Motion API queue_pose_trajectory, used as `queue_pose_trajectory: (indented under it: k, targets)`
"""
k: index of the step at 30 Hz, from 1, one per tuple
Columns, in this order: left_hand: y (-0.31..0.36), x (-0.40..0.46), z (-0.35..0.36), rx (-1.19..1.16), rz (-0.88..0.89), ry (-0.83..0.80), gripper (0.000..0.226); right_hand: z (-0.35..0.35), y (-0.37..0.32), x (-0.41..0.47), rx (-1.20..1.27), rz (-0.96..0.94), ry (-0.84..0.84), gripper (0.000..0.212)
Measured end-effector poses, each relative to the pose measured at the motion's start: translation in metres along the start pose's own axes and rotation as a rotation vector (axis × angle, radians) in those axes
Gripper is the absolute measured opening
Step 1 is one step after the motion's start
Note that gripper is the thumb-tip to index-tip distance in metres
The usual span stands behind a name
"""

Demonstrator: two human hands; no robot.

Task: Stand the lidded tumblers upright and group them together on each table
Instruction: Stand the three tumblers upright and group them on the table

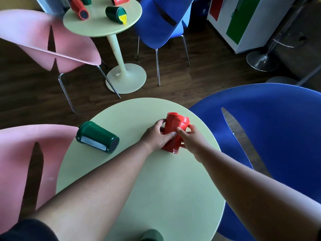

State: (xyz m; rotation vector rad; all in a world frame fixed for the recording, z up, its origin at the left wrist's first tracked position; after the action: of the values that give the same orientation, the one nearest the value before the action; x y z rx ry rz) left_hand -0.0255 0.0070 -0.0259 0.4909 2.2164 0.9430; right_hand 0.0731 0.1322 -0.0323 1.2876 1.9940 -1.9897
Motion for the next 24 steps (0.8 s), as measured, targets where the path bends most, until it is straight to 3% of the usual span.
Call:
queue_pose_trajectory:
  k: [4, 12, 24]
  targets:
    - [-0.004, -0.027, -0.009, -0.085, 0.023, 0.025, 0.094, -0.003, -0.001, -0.026, -0.125, -0.146, -0.029, 0.059]
    - [-0.021, -0.082, -0.008, -0.119, 0.061, 0.076, 0.083, -0.001, 0.02, -0.076, -0.271, -0.3, -0.097, 0.068]
    - [-0.023, -0.126, -0.004, -0.057, 0.111, 0.059, 0.073, -0.009, 0.025, -0.113, -0.361, -0.36, -0.166, 0.085]
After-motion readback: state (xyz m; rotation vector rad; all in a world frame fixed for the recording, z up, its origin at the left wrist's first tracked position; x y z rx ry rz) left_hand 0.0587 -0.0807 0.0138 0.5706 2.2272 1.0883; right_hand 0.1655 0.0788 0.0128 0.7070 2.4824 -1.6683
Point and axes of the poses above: each hand's wrist, its own x-axis towards the middle knuckle, its own z-axis out of the palm, y = z × x, the point moved 3 cm from there along x, towards the middle knuckle
